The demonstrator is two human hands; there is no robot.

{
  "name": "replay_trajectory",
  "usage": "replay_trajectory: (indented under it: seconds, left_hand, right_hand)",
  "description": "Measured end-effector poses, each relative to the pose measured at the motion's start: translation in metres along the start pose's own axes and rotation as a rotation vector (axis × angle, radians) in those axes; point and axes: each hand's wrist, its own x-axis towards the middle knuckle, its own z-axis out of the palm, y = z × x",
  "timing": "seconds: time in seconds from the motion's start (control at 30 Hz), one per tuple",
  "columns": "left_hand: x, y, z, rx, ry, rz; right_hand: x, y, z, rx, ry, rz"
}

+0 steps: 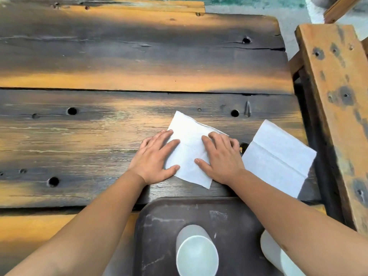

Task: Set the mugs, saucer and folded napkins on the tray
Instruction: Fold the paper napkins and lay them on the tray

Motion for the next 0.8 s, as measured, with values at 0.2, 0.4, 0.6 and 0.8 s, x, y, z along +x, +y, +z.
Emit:
replay_trajectory:
  seconds: [0.2, 0.4, 0.6, 0.8]
  left_hand:
    - [0.0015, -0.0012, 0.0017, -0.071, 0.070, 0.001]
    - [0.0024, -0.0017, 0.0054, -0.081, 0.097, -0.017]
    - [0.0028, -0.0021, 0.0071, -0.095, 0.129, -0.023]
    - [0.0014, -0.0013, 0.0052, -0.106, 0.148, -0.042]
  right_hand:
    - [0.0031, 0.0062, 0.0040, 0.005, -0.010, -0.078]
    - [0.0032, 0.0086, 0.0056, 0.059, 0.015, -0.073]
    - [0.0040, 0.0091, 0.0061, 0.088, 0.050, -0.039]
    - [0.0038, 0.0088, 0.0014, 0.068, 0.007, -0.060]
